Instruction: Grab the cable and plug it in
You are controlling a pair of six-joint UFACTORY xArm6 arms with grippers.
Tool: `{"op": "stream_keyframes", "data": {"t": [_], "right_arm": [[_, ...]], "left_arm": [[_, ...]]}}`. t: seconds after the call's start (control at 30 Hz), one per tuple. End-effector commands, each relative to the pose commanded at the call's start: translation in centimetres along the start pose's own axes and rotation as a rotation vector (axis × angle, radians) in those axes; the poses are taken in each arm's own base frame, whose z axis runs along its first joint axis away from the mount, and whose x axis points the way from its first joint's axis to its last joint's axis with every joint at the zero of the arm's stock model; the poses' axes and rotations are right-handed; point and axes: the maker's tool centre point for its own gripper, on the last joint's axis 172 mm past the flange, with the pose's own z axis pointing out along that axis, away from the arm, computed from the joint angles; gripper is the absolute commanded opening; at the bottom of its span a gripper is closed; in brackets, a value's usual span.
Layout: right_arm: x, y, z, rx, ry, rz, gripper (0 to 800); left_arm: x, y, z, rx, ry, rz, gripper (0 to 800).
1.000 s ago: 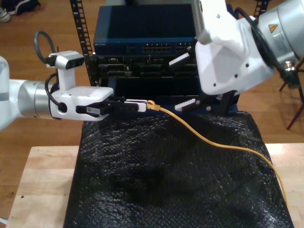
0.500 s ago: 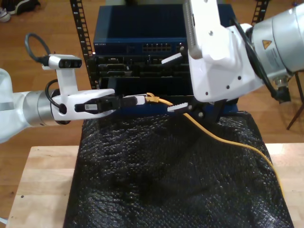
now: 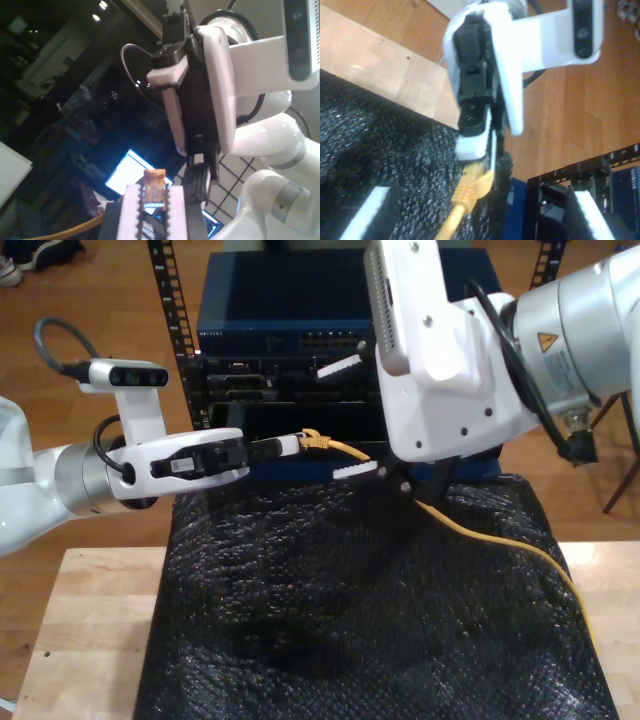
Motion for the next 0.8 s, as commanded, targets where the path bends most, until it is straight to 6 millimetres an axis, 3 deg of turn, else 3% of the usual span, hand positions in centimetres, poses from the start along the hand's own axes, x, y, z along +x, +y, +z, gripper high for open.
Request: {"op": "stream_keyframes", "data": {"t": [0.43,0.6,0.8], "right_arm": [[0.0,0.1,0.1,-0.008,-0.003,-0.004,634],[1.2,-0.6,0.7,0.011,0.015,-0.026,604],[1.3,-0.7,0.9,0.016,0.017,-0.027,578]], "left_arm": [[0.4,1.0,0.1,-0.052,0.027,-0.037,17],[0.1,0.9,0.0,-0.055,0.033,-0.102,17],[0.0,0.7,-0.2,-0.064,0.039,-0.157,17]]}}
